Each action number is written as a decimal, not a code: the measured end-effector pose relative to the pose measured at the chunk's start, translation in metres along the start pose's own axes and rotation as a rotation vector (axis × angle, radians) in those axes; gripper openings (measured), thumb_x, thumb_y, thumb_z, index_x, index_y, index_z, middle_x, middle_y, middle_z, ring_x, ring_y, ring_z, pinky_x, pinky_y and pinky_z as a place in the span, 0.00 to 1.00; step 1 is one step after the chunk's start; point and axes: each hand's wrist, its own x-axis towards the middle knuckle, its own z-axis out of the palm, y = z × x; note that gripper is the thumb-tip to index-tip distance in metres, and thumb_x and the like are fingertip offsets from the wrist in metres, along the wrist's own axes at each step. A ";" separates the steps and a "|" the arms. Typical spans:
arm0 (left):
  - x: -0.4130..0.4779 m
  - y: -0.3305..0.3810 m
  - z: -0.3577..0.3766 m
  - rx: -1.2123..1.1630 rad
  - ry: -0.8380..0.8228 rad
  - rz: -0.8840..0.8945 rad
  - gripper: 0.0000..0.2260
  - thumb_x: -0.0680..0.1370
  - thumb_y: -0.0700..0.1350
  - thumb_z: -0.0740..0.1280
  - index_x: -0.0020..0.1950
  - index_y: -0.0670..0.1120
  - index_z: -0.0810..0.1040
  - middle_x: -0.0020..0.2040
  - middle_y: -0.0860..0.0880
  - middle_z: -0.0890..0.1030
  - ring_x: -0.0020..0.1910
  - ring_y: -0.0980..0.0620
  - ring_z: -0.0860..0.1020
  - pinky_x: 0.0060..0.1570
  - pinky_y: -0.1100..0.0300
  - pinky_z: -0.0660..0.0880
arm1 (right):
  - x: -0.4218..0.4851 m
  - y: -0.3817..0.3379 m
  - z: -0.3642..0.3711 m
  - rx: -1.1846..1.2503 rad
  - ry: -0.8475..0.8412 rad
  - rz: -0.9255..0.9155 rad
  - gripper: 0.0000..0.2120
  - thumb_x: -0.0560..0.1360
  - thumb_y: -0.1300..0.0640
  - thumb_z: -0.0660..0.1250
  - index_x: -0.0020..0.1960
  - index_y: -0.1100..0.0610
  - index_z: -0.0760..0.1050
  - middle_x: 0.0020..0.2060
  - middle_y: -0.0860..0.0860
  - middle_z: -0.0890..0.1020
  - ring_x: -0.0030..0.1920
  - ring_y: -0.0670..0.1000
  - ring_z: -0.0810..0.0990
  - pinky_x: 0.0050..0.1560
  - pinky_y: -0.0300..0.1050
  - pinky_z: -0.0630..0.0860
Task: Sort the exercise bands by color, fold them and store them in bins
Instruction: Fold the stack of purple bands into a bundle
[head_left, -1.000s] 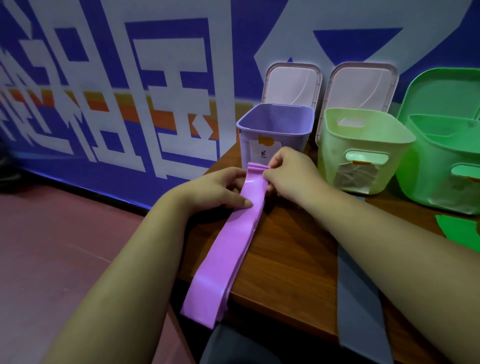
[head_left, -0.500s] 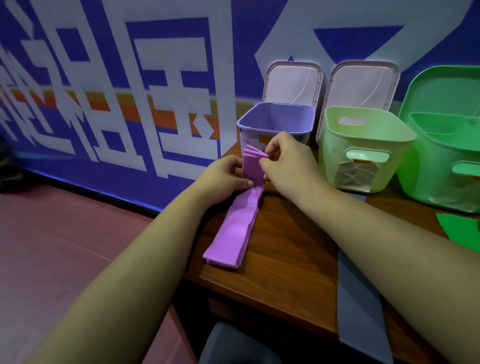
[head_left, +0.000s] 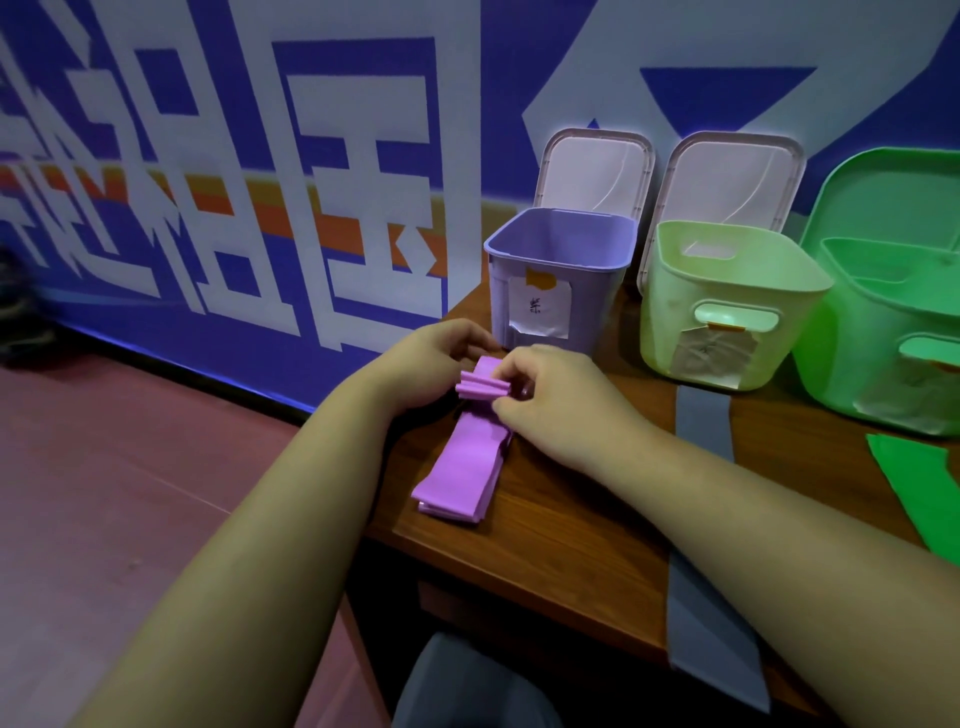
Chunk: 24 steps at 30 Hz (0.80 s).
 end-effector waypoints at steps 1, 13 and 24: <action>-0.001 0.000 0.000 0.008 -0.007 0.002 0.12 0.81 0.41 0.71 0.62 0.55 0.82 0.54 0.55 0.86 0.53 0.55 0.85 0.57 0.53 0.82 | -0.002 0.000 0.001 -0.025 -0.021 0.000 0.07 0.77 0.54 0.74 0.53 0.45 0.81 0.48 0.43 0.79 0.47 0.43 0.78 0.44 0.40 0.72; -0.008 0.007 -0.005 -0.068 -0.103 -0.095 0.11 0.79 0.45 0.67 0.55 0.55 0.88 0.55 0.46 0.85 0.52 0.47 0.83 0.53 0.53 0.80 | -0.009 -0.003 -0.005 -0.031 -0.161 0.028 0.11 0.81 0.53 0.67 0.54 0.47 0.88 0.52 0.44 0.80 0.54 0.46 0.79 0.60 0.49 0.78; -0.012 0.010 -0.004 -0.047 -0.118 -0.079 0.10 0.81 0.42 0.69 0.60 0.53 0.84 0.58 0.49 0.83 0.56 0.49 0.84 0.55 0.55 0.81 | 0.016 0.014 -0.003 -0.109 -0.098 0.322 0.26 0.77 0.40 0.72 0.70 0.53 0.79 0.61 0.52 0.80 0.54 0.51 0.80 0.48 0.47 0.76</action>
